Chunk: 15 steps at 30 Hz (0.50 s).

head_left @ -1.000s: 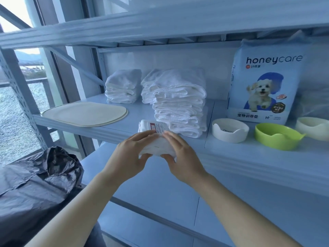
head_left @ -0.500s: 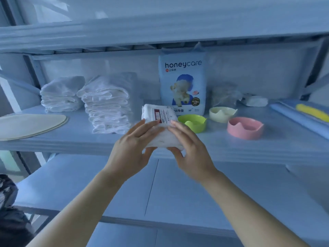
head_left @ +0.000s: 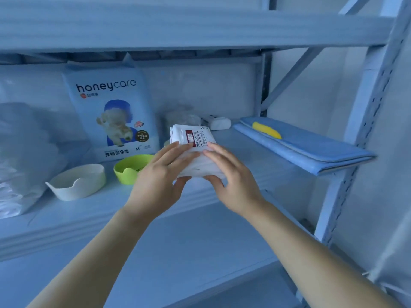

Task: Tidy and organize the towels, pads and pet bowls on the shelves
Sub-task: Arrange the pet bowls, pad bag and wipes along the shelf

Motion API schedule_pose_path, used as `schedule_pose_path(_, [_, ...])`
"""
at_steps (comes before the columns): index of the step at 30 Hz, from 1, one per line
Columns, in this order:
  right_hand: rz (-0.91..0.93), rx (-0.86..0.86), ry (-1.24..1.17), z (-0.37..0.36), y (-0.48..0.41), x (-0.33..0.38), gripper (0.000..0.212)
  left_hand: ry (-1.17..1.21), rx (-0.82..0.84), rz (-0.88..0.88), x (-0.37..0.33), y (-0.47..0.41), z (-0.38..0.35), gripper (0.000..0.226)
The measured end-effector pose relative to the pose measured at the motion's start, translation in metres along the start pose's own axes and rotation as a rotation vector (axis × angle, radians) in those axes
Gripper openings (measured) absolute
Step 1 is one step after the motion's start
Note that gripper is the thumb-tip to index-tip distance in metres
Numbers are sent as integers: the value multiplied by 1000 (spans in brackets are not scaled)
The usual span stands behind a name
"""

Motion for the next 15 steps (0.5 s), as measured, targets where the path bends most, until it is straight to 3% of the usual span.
schedule_pose_path(5, [-4, -25, 60, 17, -26, -54, 47, 78, -19, -37, 9, -46, -53, 40])
schedule_pose_path(11, [-13, -49, 83, 20, -75, -114, 46, 78, -41, -68, 35, -102, -104, 44])
schedule_pose_path(15, [-52, -60, 101, 18, -99, -161, 44, 116, 53, -92, 54, -139, -146, 53])
Point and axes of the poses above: each hand's wrist, its own y-axis away from the middle knuckle, its own z-axis out of the back of the hand, x = y × z, the point moved 5 cm from there along -y, towards the middle knuckle, and after that the axes turned 10 degrees about -y, right-handed, at the moved point
